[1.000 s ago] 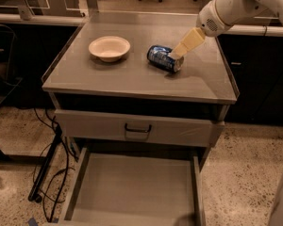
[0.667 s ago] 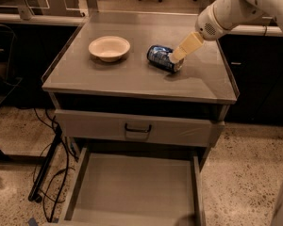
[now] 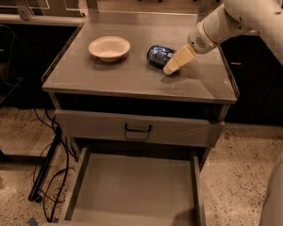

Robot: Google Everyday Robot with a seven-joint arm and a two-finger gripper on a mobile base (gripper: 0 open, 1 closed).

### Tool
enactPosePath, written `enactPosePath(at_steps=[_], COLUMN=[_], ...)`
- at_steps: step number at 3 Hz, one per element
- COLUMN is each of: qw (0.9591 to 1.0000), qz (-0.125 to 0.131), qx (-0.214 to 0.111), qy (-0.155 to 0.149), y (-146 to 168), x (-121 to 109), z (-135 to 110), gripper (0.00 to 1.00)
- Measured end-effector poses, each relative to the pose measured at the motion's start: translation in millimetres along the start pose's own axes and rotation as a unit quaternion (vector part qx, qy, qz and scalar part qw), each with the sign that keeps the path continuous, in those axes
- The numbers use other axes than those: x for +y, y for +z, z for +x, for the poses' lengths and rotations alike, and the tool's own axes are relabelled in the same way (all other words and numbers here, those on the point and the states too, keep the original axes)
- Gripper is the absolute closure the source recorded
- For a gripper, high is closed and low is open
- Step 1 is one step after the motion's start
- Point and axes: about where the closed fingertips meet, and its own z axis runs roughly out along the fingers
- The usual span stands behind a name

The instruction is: Place pepsi can into middle drawer

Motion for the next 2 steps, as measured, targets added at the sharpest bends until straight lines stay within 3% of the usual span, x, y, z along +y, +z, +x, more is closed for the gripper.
enactPosePath(at_steps=[2], qw=[0.9999], qz=[0.007], qx=[0.003], qy=[0.014], y=[51], x=[-41], z=[-11], gripper=[0.00])
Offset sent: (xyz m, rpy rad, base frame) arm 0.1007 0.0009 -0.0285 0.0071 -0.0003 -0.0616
